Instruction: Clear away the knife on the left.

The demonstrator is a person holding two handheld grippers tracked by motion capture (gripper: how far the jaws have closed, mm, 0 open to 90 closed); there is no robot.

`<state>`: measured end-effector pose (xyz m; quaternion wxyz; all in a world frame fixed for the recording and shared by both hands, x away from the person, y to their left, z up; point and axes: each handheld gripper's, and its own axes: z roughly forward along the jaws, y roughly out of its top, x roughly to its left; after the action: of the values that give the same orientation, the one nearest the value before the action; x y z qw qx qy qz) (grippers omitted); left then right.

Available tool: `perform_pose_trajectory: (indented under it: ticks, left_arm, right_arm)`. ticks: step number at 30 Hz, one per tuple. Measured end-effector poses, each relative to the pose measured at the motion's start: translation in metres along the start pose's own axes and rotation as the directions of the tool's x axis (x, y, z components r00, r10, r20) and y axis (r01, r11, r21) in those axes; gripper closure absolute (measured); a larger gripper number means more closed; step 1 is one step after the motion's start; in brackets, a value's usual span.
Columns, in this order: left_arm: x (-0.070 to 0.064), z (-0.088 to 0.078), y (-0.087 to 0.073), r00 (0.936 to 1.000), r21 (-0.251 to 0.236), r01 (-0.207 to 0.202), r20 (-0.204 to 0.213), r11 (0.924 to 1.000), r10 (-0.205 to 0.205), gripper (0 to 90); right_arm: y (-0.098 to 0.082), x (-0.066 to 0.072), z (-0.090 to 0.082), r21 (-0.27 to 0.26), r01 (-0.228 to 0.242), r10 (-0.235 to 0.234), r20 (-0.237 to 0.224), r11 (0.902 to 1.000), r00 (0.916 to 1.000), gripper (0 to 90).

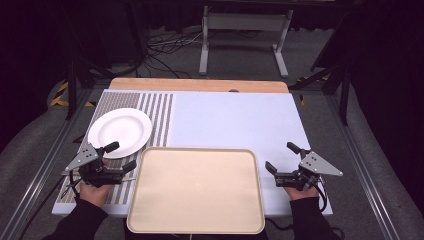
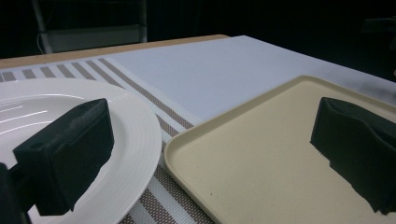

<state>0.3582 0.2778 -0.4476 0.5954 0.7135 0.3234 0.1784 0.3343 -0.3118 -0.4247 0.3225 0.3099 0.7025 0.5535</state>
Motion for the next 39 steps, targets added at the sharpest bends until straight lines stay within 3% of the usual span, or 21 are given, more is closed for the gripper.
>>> perform_pose_trajectory:
  ticks: [9,15,19,22,25,29,36,39]
  left_arm:
    - [-0.002,0.002,0.0,0.9992,-0.023,-0.033,0.024,0.9992,0.033,0.2]
    - [-0.003,0.001,0.002,0.9981,-0.014,-0.042,0.044,0.999,0.043,0.1]
    - [-0.004,0.003,0.004,0.9982,-0.03,-0.031,0.05,0.9991,0.033,0.1]
    - [-0.004,0.001,0.006,0.9968,-0.044,-0.016,0.078,0.9989,0.019,0.1]
    - [-0.005,0.001,0.007,0.9973,-0.061,-0.014,0.072,0.9981,0.019,0.1]
    - [-0.007,-0.002,0.013,0.996,-0.046,0.013,0.089,0.9988,-0.009,0.1]
    - [-0.008,-0.005,0.018,0.9947,-0.02,-0.007,0.103,0.9998,0.009,1.0]
    - [-0.01,-0.007,0.022,0.9943,-0.015,-0.036,0.1,0.9992,0.037,0.7]
  right_arm:
    - [0.0,-0.001,-0.001,-0.002,-0.013,0.013,-0.009,0.9999,0.9999,0.6]
    - [0.0,-0.001,-0.001,-0.007,-0.01,0.01,-0.01,0.9999,0.9999,0.6]
    - [0.0,-0.001,-0.001,-0.007,-0.011,0.011,-0.011,0.9999,0.9999,0.6]
    - [0.0,-0.001,-0.001,-0.006,-0.01,0.01,-0.011,0.9999,0.9999,0.6]
    - [0.0,-0.001,-0.001,-0.003,-0.009,0.009,-0.013,1.0,0.9999,0.6]
    - [0.0,-0.001,0.0,-0.003,-0.007,0.007,-0.016,1.0,0.9999,0.6]
    - [0.0,-0.001,0.0,0.001,-0.008,0.008,-0.018,1.0,0.9998,0.5]
    - [0.0,-0.001,0.0,0.003,-0.011,0.011,-0.017,0.9999,0.9998,0.6]
